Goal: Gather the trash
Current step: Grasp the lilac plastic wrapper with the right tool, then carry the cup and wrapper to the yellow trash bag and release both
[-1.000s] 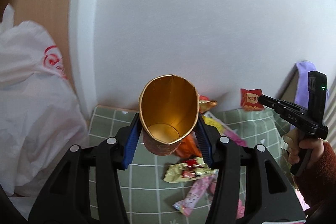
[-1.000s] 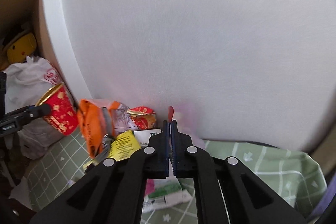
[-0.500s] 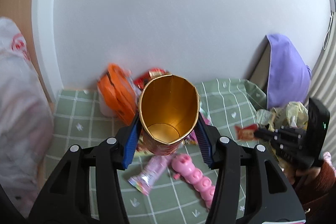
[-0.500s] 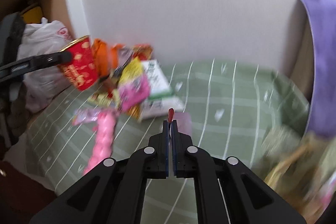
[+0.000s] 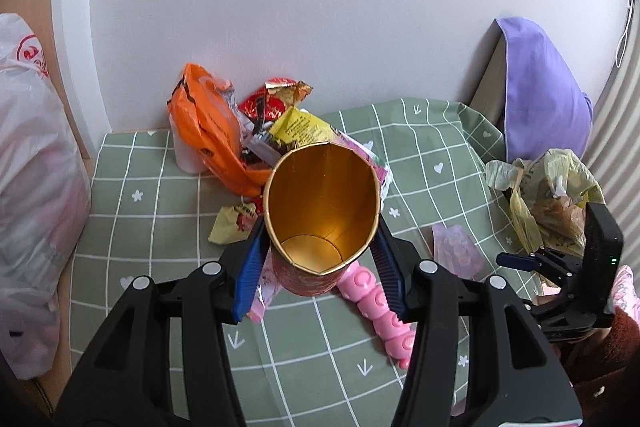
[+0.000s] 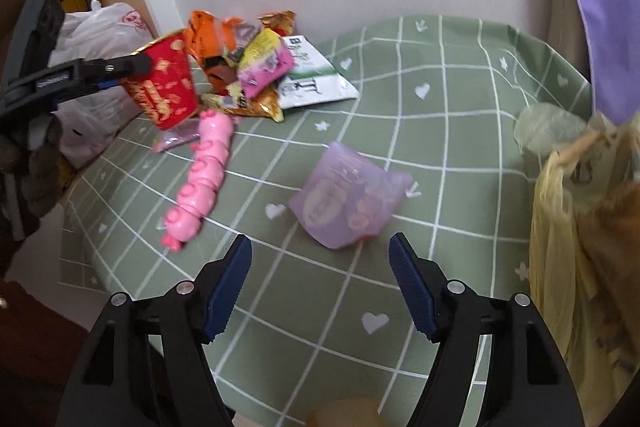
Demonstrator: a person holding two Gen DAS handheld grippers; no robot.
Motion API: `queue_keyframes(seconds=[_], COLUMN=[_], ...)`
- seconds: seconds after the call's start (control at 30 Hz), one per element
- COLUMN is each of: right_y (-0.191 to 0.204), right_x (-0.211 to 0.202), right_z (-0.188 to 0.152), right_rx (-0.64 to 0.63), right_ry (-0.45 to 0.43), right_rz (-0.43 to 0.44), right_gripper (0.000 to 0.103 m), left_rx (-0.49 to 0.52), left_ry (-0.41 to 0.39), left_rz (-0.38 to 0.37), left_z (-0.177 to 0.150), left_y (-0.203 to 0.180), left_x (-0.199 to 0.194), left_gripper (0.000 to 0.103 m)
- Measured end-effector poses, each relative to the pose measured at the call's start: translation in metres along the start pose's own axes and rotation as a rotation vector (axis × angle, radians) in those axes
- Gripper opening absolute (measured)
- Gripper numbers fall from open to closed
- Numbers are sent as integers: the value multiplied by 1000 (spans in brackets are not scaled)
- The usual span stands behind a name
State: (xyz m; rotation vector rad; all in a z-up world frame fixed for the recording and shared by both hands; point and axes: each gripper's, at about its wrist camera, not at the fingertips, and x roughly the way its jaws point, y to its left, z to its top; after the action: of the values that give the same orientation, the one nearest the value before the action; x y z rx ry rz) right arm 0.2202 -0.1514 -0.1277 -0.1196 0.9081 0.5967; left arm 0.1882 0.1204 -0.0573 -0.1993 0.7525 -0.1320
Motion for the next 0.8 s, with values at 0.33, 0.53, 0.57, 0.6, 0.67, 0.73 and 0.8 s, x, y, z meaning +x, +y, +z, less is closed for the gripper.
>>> queue_keyframes(seconds=[0.33,0.53,0.57,0.6,0.67,0.73,0.8], right_y=[1,1,0,-2,-6,-12,-19], right_x=[40,47,45,41,32,22,15], right_z=[21,32,33,34,35,37,37], right_rx=[48,17,22,25,39,62,104], right_ry=[16,-1,-9,-18,-38,-45,-52], right_rz=[-35,-25,-27,-29,-26,-17,8], right_gripper=[59,24,22,21,19,19,19], left_rx=[-32,-56,-52,-45,-37,-29,-17], left_ry=[18,20,18,15,12,11,9], left_rz=[38,38,37,32,29,19,7], left_z=[-9,-5,-4,-2,0,3,5], left_y=[5,4,2,-1,-6,-10,-16], left_x=[-8,-8,-8,-9,-8,-6,-5], left_gripper=[49,49,49,49,49,49,49])
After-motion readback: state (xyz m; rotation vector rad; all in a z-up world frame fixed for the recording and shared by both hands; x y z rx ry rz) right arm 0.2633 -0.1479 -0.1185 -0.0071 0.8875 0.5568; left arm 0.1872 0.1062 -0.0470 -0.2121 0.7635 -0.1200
